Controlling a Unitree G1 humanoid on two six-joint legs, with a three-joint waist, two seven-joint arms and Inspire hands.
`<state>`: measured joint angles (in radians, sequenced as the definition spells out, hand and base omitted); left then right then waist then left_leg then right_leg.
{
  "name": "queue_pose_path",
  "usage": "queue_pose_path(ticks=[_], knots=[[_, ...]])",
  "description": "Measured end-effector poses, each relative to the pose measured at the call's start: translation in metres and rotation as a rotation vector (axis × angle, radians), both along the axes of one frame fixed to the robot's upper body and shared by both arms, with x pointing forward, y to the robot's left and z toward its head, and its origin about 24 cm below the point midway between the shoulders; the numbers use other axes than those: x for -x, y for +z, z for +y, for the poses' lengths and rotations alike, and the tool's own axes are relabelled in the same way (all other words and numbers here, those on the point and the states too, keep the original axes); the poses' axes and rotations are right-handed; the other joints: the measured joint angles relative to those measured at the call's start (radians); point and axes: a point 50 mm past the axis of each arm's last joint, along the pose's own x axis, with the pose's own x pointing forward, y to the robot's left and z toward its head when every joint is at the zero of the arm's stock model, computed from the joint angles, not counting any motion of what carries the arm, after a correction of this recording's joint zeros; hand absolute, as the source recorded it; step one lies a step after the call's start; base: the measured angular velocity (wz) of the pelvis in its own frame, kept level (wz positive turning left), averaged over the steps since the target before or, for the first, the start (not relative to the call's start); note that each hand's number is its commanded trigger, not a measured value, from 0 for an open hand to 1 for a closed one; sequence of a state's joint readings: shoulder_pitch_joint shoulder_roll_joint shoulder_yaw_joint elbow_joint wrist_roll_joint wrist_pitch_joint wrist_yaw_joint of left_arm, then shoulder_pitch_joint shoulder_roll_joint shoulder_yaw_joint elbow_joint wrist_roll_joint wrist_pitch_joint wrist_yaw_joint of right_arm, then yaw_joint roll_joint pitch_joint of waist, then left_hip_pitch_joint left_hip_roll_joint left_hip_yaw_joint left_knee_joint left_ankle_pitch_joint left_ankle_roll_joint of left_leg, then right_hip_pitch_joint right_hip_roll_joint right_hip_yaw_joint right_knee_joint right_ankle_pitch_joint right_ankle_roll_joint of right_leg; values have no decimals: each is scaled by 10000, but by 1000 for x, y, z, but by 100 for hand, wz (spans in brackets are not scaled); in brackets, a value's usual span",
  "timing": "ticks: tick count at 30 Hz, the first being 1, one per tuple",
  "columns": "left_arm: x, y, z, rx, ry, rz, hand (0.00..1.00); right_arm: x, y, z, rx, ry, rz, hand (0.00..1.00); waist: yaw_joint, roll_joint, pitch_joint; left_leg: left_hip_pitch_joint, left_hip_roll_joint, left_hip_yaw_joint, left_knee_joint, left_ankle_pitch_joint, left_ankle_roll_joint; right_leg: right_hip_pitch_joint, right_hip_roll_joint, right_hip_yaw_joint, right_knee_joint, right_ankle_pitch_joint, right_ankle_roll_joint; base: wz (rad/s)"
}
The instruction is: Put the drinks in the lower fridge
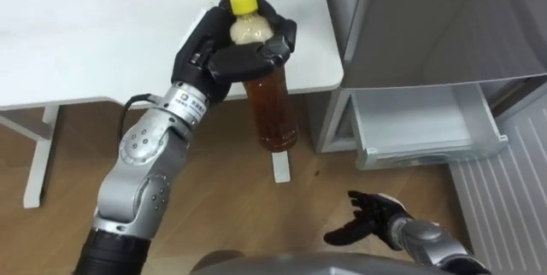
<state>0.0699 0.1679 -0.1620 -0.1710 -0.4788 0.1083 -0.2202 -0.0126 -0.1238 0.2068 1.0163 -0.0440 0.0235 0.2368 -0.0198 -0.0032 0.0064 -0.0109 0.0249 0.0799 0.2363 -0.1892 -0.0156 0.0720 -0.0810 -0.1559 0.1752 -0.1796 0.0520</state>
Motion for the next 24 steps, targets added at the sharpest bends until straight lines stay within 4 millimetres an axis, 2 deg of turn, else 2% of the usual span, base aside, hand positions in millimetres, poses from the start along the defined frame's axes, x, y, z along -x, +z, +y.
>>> queue_pose_path(ticks=[8,10,13,16,24], knots=[[2,-2,-3,-2,-319,11,100,-20,14,23,-921,1325,-915,0,250,-57,2,44,-1,-42,4,0,0,54,-18,-174,-2,0,0,0],[4,-3,-4,-27,-404,81,100,-25,19,30,-1209,1736,-1157,0,248,-86,21,65,-3,-66,5,0,0,103,-41,-413,-2,-1,1,6],[5,-4,-7,-48,-569,97,100,-31,26,36,-1580,2106,-1514,0,256,-137,53,51,-13,-114,18,0,0,129,-53,-453,-2,-1,1,6],[7,-6,-8,-34,-600,166,100,-35,31,40,-1867,2444,-1742,0,254,-177,78,41,-14,-154,17,-1,-2,150,-49,-475,-2,-1,1,5],[12,-19,-9,-152,-630,721,100,-37,39,48,-2780,2737,-1914,0,291,-170,79,49,-14,-154,25,-1,-1,172,-46,-489,7,0,0,0]])
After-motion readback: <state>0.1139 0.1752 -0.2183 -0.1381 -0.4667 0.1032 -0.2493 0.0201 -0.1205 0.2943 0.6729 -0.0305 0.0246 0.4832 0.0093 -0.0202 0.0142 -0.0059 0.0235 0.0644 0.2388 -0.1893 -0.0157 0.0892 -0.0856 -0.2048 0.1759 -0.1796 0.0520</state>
